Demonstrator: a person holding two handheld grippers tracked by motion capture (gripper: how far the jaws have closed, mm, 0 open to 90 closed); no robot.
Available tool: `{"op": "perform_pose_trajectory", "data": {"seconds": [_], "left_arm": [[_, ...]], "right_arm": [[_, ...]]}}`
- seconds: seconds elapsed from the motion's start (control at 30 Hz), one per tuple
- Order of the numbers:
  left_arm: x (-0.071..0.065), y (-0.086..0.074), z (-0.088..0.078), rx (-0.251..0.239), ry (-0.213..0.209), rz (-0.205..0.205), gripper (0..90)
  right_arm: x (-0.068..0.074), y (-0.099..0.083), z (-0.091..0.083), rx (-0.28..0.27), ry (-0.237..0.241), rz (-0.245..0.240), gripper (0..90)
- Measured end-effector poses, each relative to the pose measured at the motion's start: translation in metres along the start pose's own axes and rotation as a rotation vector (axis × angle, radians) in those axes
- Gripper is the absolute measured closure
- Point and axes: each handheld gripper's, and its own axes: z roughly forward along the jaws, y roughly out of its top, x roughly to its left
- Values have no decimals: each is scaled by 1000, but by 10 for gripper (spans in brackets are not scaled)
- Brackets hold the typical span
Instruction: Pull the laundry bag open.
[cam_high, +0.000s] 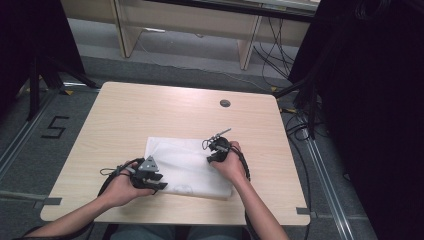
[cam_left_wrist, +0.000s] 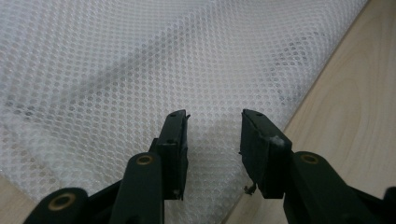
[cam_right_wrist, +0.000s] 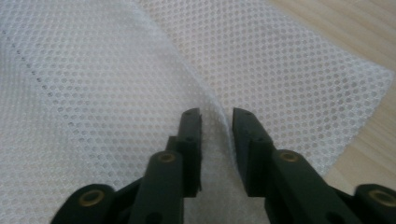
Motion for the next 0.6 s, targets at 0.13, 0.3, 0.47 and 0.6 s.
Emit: {"op": "perform_pose_trajectory", "data": {"seconds": [0.13,0.3,0.47,0.6], "left_arm": [[-1,-1,1,0,3,-18,610],[-1,-1,2,3,2,-15,609],[-1,-1,2,3,3,-15,609],[-2,-1,2,2,7,-16,609]], "right_arm": [[4,1,1,6,-2,-7,858],[8,1,-1,6,-16,2,898],[10,2,-9,-14,-17,14,900],[12,5,-22,-61,-16,-3,900]]}}
